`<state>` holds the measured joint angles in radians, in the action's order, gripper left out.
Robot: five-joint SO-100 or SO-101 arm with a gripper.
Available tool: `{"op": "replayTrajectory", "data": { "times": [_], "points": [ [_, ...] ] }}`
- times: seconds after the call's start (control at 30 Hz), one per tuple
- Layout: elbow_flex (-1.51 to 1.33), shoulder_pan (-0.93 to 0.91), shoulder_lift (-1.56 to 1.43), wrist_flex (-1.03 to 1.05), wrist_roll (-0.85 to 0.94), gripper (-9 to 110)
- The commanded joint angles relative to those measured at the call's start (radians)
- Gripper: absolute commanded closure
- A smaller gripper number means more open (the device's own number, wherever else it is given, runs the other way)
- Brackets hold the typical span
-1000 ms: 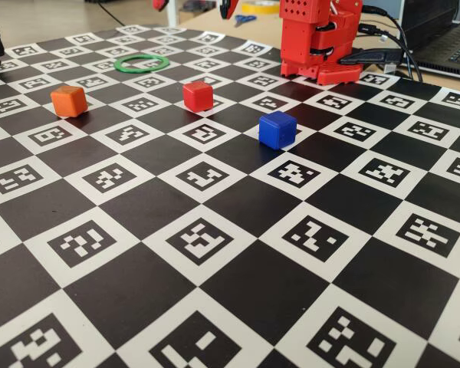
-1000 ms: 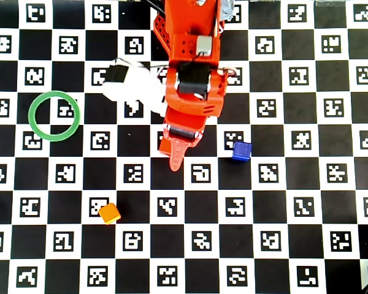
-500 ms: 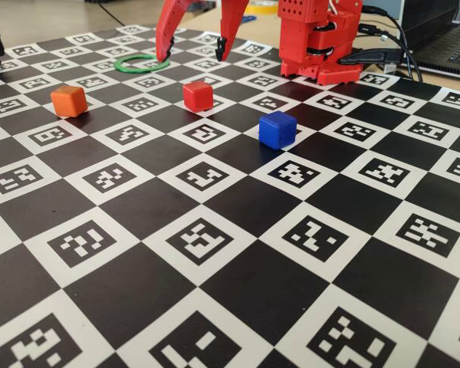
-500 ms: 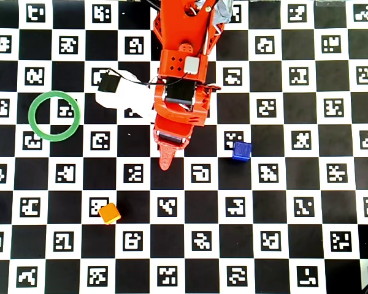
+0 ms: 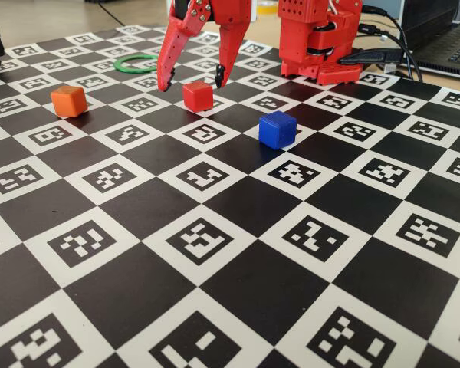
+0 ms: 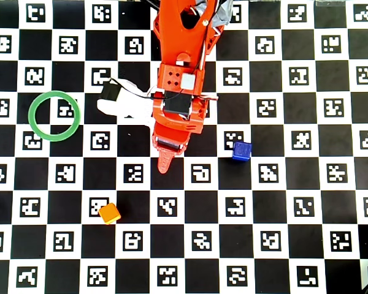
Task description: Grab the red cube then put it in the green circle then put the blue cube on top and finally the orange cube on top
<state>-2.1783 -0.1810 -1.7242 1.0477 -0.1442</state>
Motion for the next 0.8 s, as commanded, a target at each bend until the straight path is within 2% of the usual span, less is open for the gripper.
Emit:
{"op": "replayTrajectory", "data": {
  "times": [0.0,0.43,0.77],
  "points": [
    [-0.002,-0.014,-0.002,-0.021,-0.003,58],
    [-0.008,-0.015,0.032,-0.058,-0.002,62],
    [-0.009,-0.002,0.032,-0.075,-0.014,80]
  ]
}}
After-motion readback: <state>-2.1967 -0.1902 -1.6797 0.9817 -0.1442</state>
